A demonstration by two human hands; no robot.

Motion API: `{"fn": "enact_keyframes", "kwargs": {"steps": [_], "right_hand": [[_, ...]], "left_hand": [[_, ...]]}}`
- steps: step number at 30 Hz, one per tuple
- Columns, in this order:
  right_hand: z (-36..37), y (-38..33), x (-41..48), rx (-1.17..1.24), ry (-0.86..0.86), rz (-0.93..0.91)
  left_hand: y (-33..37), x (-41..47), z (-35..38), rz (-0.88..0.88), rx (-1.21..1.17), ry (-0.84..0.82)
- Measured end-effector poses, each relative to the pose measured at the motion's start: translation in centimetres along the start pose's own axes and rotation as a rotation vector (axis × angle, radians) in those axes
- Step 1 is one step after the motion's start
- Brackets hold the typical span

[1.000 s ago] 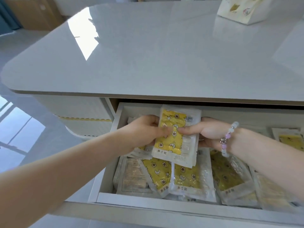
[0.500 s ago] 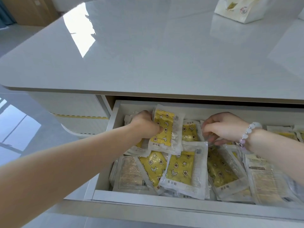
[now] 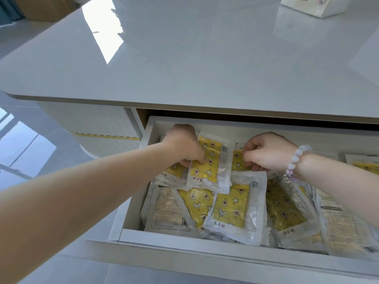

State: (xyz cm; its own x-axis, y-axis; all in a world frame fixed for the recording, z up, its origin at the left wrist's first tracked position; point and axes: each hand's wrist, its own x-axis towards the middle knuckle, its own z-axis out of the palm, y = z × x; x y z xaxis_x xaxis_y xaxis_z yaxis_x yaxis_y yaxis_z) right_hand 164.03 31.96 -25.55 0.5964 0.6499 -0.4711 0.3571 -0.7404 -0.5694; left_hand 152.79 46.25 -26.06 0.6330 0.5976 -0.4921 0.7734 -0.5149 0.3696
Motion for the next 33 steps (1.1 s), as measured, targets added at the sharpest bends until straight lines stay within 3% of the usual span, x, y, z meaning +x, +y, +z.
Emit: {"fn": "enact_keyframes", "kwargs": {"steps": [6,13,19,23,28,33], "right_hand": [[0.5,-0.1,0.6,-0.016,-0.016,-0.014],[0.9,-0.2,1.2,-0.010,-0.033,-0.004],[-1.0,-0.1,-2.7,-0.266,0.004,0.105],[-3.9,-0.7,-7.0,-0.300,-0.038,0.204],[-11.5,-7.1,-12.9,-0.419,-0.043,0.235],[-20.8,-20.7,-18.1,-0.571,0.016,0.063]], "left_hand": [[-0.3,0.2,-0.3,0.038,0.163,-0.004],[0.8,-1.7,0.5,0.216,0.503,0.177],[3.4,-4.8,0.1,0.184,0.525,0.007],[5.4,-9.0,-2.9,0.102,0.500,-0.056],[7.5,-15.9,-10.9,0.004,0.391,-0.036],[10.6,-24.6,-23.2,-0.070,0.353,-0.017]]}}
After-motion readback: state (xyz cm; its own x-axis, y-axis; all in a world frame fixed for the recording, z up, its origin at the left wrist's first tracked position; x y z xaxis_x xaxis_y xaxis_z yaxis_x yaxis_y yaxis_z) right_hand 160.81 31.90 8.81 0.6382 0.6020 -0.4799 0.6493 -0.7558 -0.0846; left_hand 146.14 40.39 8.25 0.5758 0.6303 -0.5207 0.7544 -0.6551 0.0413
